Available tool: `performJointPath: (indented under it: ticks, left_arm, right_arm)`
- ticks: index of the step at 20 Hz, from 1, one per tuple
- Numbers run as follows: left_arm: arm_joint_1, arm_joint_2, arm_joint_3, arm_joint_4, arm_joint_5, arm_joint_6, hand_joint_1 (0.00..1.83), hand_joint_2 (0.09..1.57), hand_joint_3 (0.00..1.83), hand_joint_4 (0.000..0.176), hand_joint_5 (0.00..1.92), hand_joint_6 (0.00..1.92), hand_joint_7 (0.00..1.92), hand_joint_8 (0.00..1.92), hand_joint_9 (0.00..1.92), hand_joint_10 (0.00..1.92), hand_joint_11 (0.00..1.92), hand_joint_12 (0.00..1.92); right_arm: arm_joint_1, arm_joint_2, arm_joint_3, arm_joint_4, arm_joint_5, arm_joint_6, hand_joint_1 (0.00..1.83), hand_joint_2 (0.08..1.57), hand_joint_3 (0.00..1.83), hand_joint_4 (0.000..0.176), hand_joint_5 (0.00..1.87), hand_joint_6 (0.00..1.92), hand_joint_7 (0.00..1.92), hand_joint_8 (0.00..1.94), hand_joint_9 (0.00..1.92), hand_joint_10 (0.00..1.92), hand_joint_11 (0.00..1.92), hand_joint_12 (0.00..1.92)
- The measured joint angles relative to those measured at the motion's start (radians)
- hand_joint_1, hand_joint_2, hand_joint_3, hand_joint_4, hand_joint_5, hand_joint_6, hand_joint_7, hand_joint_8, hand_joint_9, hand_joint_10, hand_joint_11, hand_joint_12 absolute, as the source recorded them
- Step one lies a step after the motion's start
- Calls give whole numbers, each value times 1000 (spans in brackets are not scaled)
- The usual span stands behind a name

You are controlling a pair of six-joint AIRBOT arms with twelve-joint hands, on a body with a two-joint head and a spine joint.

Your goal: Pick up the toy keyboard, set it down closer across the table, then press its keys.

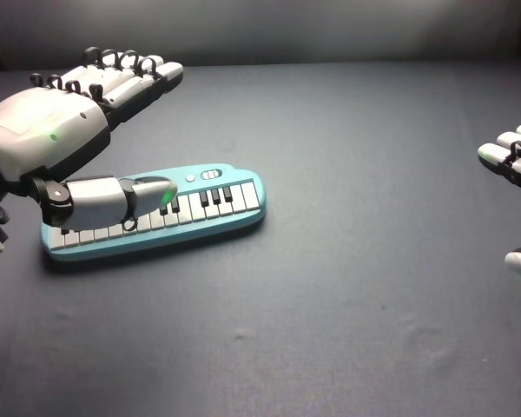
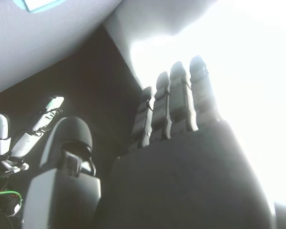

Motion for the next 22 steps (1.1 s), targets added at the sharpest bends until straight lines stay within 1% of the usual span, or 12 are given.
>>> performJointPath:
  ticks: [4,5,6,7,8,10,13,17,19,20,21,22]
  left_arm:
    - [0,-8,7,0,8,0,634,1154,0,17,0,0,0,0,0,0,2,1]
    - [0,-16,16,-3,18,0,666,1081,0,44,0,0,0,0,0,0,0,0]
    - [-4,-28,31,-6,51,6,680,1000,0,61,0,0,0,0,0,0,0,0]
    - [-10,-37,43,-7,79,6,683,983,0,64,0,0,0,0,0,0,0,0]
    - [-18,-55,69,-14,124,8,703,948,0,81,0,0,0,0,0,0,0,0]
    - [-30,-79,103,-25,198,10,715,910,0,96,0,0,0,0,0,0,0,0]
    - [-62,-120,150,-42,314,65,748,894,0,120,0,0,0,0,0,0,0,0]
    - [-86,-173,208,-73,418,112,775,906,0,111,0,0,0,0,0,0,0,0]
    - [-87,-192,233,-86,455,114,826,931,6,93,0,0,0,0,0,0,0,0]
    - [-89,-201,246,-98,476,111,832,935,7,91,0,0,0,0,0,0,0,0]
    - [-89,-206,255,-105,483,107,912,947,9,81,0,0,0,0,0,0,44,23]
    - [-91,-209,259,-112,485,106,959,1030,0,76,0,0,0,0,0,0,8,723]
  right_arm:
    - [0,0,0,2,0,0,155,1326,15,0,0,0,0,0,0,0,0,0]
    - [0,0,0,2,1,0,160,1327,12,0,0,0,0,0,0,0,0,0]
    - [0,0,0,2,1,0,158,1324,10,0,0,0,0,0,0,0,0,0]
    - [0,0,0,3,1,0,157,1324,9,0,0,0,0,0,0,0,0,0]
    - [0,0,0,5,0,0,154,1321,7,0,0,0,0,0,0,0,0,0]
    - [0,0,0,8,3,0,145,1320,6,0,0,0,0,0,0,0,0,0]
    - [-9,0,-1,32,16,6,115,1320,4,0,0,0,0,0,0,0,0,0]
    - [-20,-1,-1,32,28,11,189,1337,3,0,0,0,0,0,0,0,0,0]
    - [-20,-1,-1,32,31,19,206,1345,5,0,0,0,0,0,0,0,0,0]
    - [-20,-1,-1,30,30,23,208,1347,5,0,0,0,0,0,0,0,0,0]
    - [-20,-1,-1,30,30,24,211,1346,4,0,0,0,0,0,0,0,0,0]
    - [-20,-1,-1,29,31,25,210,1349,5,0,0,0,0,0,0,0,0,0]
